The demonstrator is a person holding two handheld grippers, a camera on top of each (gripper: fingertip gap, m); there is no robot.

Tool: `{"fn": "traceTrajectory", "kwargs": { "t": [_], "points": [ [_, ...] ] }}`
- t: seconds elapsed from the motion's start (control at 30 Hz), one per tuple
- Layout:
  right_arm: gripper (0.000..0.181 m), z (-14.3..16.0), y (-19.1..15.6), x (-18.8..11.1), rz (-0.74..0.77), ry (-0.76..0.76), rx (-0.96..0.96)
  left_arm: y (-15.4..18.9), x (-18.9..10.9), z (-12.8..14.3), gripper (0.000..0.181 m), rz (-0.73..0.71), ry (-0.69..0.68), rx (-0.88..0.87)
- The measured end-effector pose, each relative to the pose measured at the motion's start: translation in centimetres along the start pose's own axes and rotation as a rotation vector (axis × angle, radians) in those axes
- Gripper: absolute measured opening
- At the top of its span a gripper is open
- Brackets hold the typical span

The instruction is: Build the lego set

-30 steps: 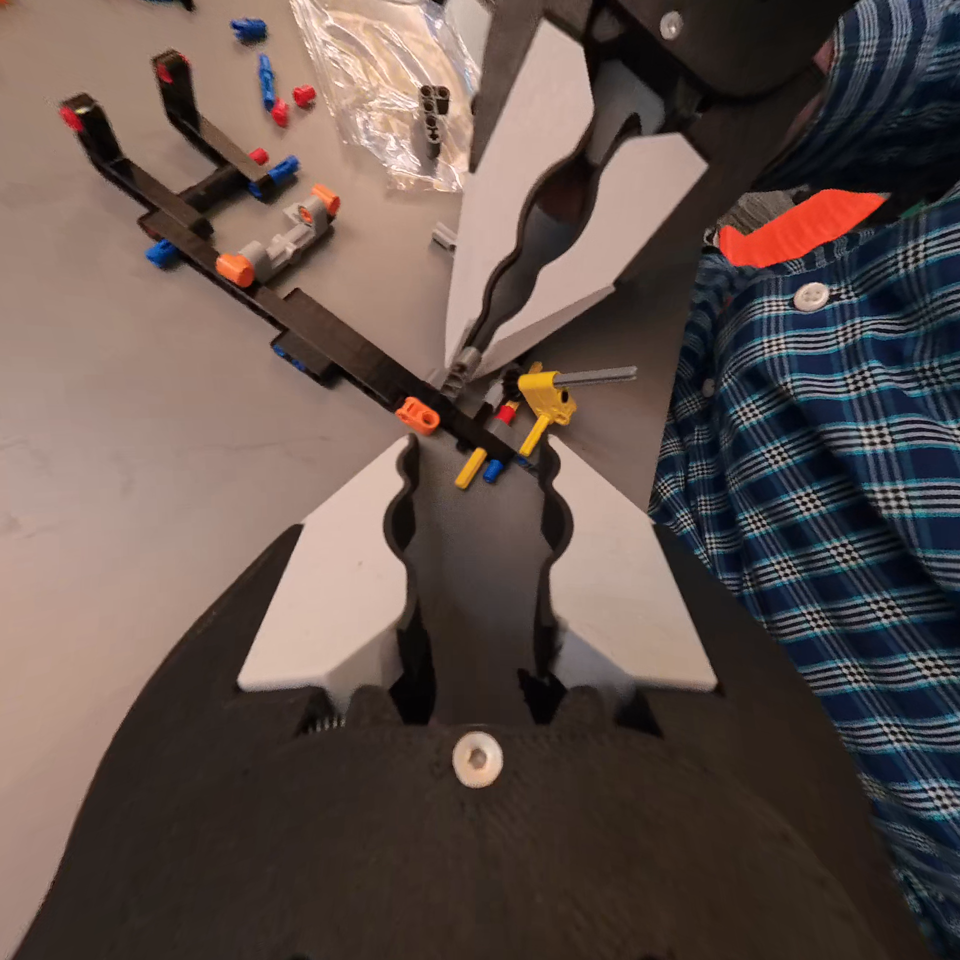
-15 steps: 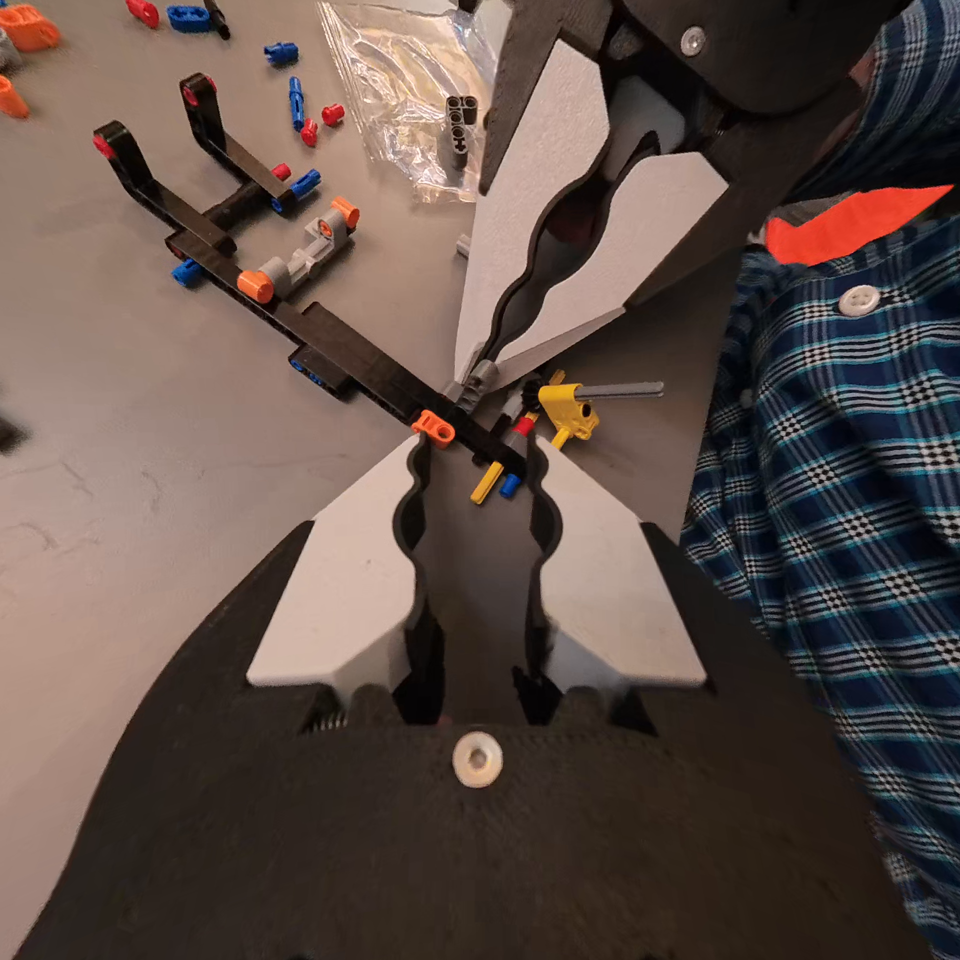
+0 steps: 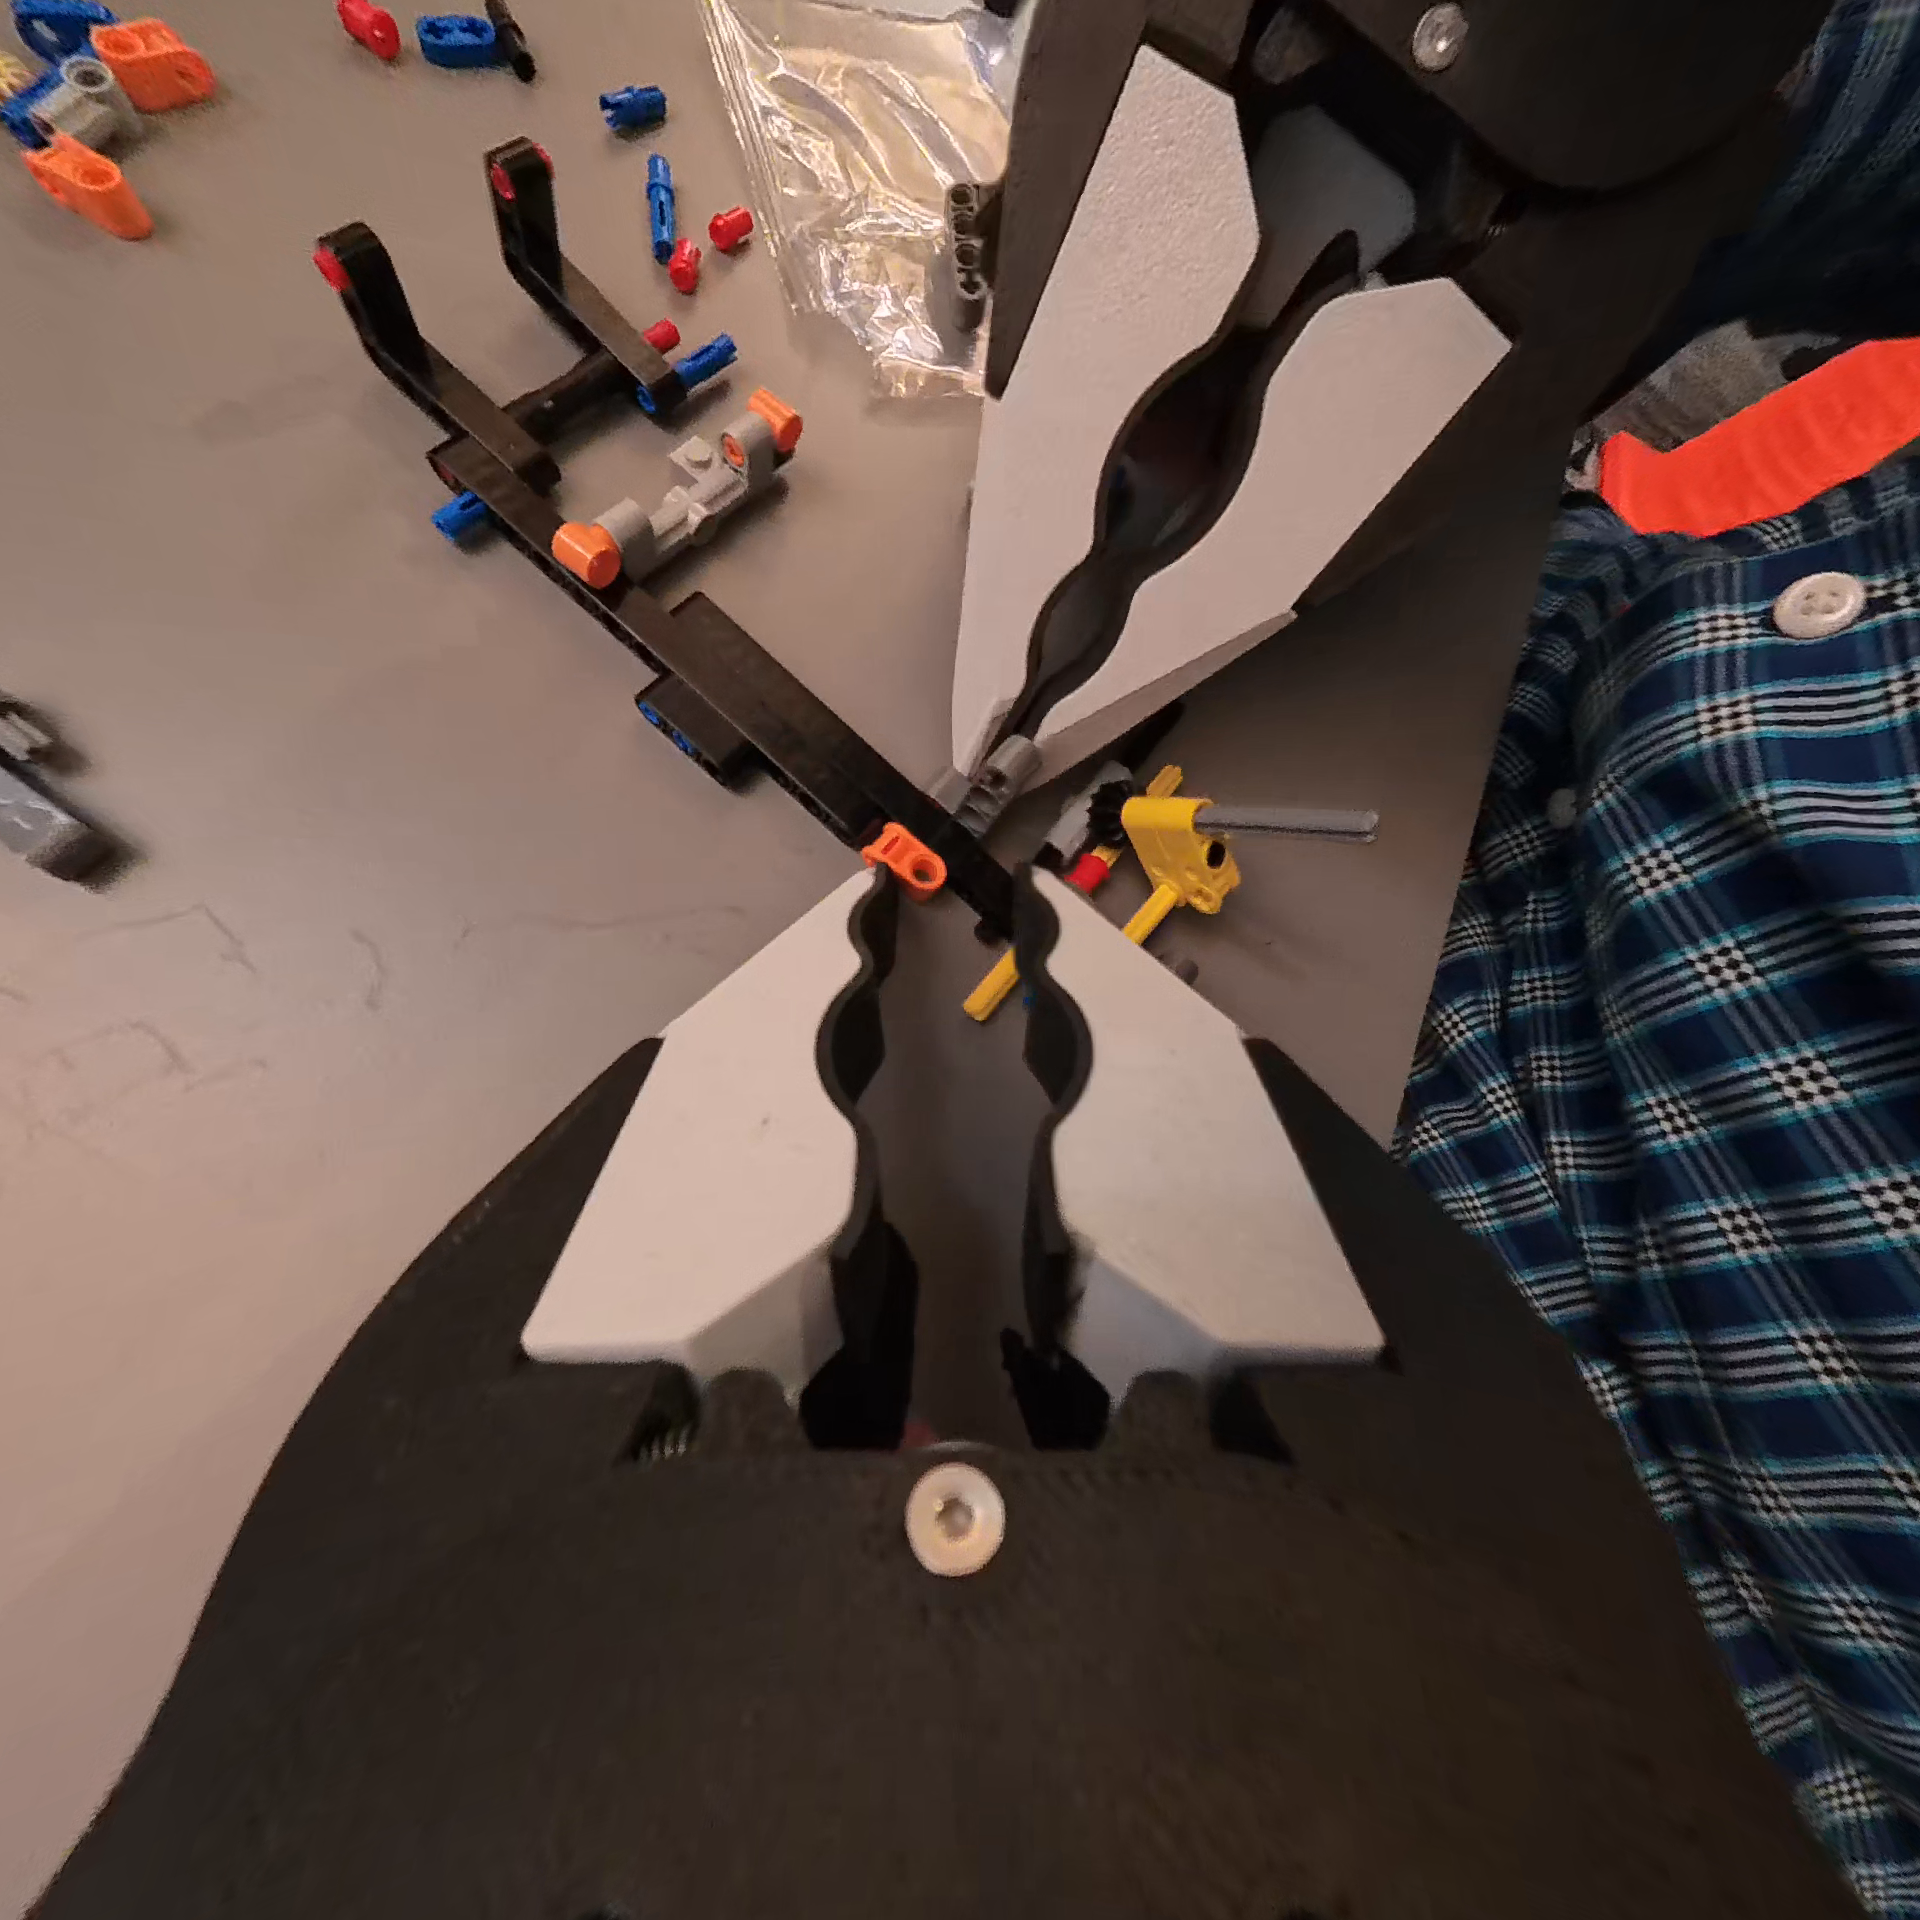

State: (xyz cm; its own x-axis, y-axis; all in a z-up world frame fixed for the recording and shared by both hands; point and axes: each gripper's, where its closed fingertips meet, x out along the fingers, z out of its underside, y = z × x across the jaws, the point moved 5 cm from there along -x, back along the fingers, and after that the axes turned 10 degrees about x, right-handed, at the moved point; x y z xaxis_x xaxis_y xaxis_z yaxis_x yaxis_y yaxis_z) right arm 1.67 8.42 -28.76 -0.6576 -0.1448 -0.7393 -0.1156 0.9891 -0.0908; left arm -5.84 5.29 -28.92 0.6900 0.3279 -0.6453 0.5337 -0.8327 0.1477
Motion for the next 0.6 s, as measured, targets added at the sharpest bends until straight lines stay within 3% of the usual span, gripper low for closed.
{"fn": "traceTrajectory", "kwargs": {
  "t": [0.13,0.3,0.43,0.6],
  "points": [
    [0.000,0.1,0.0,-0.2,-0.035,-0.024,-0.020,-0.3,0.1,-0.1,0.017,0.029,-0.003,0.022],
    [0.021,0.2,0.1,-1.2,-0.057,-0.073,-0.131,-0.1,0.2,-0.3,0.017,0.056,-0.015,0.031],
    [0.022,-1.4,1.1,-1.9,-0.090,-0.061,-0.298,-0.3,0.2,-0.4,0.017,0.057,-0.035,0.042],
    [0.028,-1.7,2.0,-0.7,-0.131,-0.132,-0.484,-0.5,0.4,-0.7,0.016,0.077,-0.042,0.051]
  ]
}}
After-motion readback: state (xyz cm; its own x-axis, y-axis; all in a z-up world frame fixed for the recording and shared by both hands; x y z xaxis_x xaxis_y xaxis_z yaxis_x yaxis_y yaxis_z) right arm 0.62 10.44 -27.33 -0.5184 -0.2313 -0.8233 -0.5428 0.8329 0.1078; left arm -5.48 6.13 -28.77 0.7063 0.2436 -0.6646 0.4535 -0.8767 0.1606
